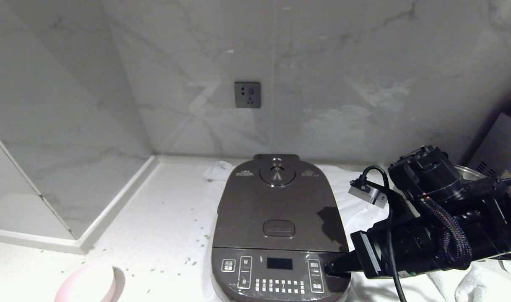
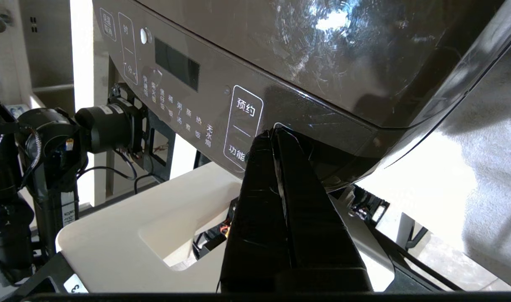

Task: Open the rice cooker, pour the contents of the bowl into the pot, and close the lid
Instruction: Press the start button

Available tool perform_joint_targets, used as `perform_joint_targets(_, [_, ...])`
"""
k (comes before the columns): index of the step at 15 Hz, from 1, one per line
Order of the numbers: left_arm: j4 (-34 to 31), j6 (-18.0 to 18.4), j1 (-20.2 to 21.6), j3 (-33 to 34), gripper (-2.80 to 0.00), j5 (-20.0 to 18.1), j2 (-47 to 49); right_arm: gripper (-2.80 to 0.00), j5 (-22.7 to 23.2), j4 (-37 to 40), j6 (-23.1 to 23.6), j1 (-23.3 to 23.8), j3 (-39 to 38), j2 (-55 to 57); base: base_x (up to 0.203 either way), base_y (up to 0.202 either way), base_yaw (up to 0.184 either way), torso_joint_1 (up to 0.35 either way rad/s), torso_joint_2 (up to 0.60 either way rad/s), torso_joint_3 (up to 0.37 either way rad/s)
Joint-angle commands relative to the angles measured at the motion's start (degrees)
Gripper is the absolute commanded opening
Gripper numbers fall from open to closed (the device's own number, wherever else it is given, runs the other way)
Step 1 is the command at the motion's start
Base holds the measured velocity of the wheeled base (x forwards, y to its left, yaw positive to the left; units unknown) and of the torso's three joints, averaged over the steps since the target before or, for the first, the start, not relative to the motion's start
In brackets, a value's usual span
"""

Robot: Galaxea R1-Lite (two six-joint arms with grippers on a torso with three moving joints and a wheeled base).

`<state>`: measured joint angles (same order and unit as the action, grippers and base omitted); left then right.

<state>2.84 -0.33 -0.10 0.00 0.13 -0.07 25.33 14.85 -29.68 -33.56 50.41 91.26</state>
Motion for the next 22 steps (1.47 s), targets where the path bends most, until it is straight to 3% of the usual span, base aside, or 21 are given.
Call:
perform_joint_targets(1, [0.0, 0.0, 0.0, 0.8, -2.80, 0.0, 0.0, -2.80, 0.2, -1.0, -0.1, 0.0, -1.7, 1.4, 0.000, 0.000, 0.000, 0.000, 0.00, 0.000])
perform_joint_targets(7, [0.1, 0.0, 0.0, 0.8, -2.80, 0.0, 0.0, -2.80, 0.1, -3.6, -0.1, 0.0, -2.6, 1.8, 0.000, 0.000, 0.000, 0.000, 0.00, 0.000])
perform_joint_targets(11, [0.1, 0.0, 0.0, 0.8, -2.80, 0.0, 0.0, -2.80, 0.0, -3.1, -1.4, 0.0, 0.4, -3.7, 0.000, 0.000, 0.000, 0.000, 0.00, 0.000])
perform_joint_targets(16, [0.1, 0.0, 0.0, 0.8, -2.80, 0.0, 0.0, -2.80, 0.1, 8.0, -3.0, -0.2, 10.8, -13.3, 0.000, 0.000, 0.000, 0.000, 0.00, 0.000])
perform_joint_targets(19, [0.1, 0.0, 0.0, 0.8, -2.80, 0.0, 0.0, -2.80, -0.5, 9.9, -3.2, -0.1, 12.8, -17.3, 0.000, 0.000, 0.000, 0.000, 0.00, 0.000])
perform_joint_targets(20, [0.0, 0.0, 0.0, 0.8, -2.80, 0.0, 0.0, -2.80, -1.2, 10.0, -3.2, -0.1, 12.9, -19.0, 0.000, 0.000, 0.000, 0.000, 0.00, 0.000])
perform_joint_targets(22, [0.1, 0.0, 0.0, 0.8, -2.80, 0.0, 0.0, -2.80, -8.2, 10.0, -2.0, -0.1, 13.3, -21.4, 0.000, 0.000, 0.000, 0.000, 0.00, 0.000])
